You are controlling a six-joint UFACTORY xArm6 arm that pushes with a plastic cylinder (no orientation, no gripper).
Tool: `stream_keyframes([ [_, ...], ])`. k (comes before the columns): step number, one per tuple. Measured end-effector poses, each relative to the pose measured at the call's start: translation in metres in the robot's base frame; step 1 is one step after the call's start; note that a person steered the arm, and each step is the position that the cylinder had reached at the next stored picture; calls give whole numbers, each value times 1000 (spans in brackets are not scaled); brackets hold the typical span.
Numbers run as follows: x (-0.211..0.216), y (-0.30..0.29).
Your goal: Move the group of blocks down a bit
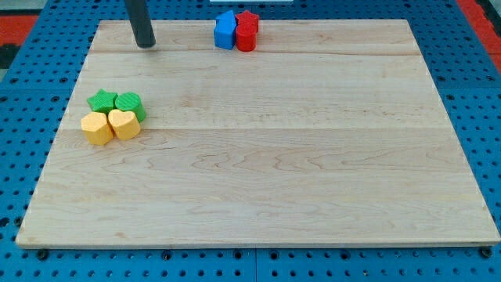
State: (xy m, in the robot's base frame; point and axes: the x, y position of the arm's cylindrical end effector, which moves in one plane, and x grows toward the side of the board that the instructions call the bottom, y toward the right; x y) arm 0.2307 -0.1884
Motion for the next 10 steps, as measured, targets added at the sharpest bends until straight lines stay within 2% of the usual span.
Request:
stream_keyframes([
  [1, -37, 8],
  [3, -38, 36],
  [4, -38, 100],
  [5, -22, 148],
  [6, 35, 154],
  [7, 60, 152],
  [9, 8, 130],
  [10, -11, 149],
])
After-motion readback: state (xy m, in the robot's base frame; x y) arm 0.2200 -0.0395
